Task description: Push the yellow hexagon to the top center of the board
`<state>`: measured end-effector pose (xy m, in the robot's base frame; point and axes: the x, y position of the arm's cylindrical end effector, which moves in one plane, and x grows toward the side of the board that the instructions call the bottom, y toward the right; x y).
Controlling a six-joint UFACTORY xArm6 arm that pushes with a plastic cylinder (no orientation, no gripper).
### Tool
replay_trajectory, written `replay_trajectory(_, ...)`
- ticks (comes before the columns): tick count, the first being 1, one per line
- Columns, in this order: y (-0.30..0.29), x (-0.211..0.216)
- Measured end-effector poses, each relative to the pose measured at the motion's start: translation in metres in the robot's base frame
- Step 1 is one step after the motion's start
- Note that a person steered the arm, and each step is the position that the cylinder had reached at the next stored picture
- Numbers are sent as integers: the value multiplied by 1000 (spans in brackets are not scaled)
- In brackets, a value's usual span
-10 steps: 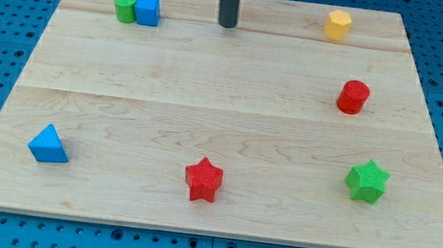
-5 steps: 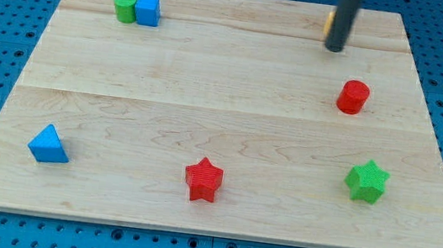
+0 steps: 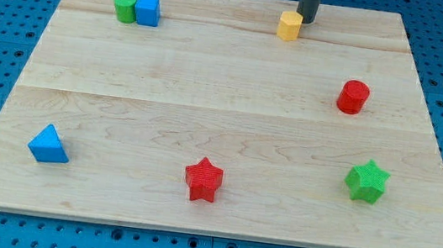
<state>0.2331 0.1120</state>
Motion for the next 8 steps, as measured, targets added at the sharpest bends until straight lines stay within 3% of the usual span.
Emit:
replay_trajectory(4, 5, 53)
replay_trajectory(5, -7, 27)
replay_trajectory(8, -88, 11)
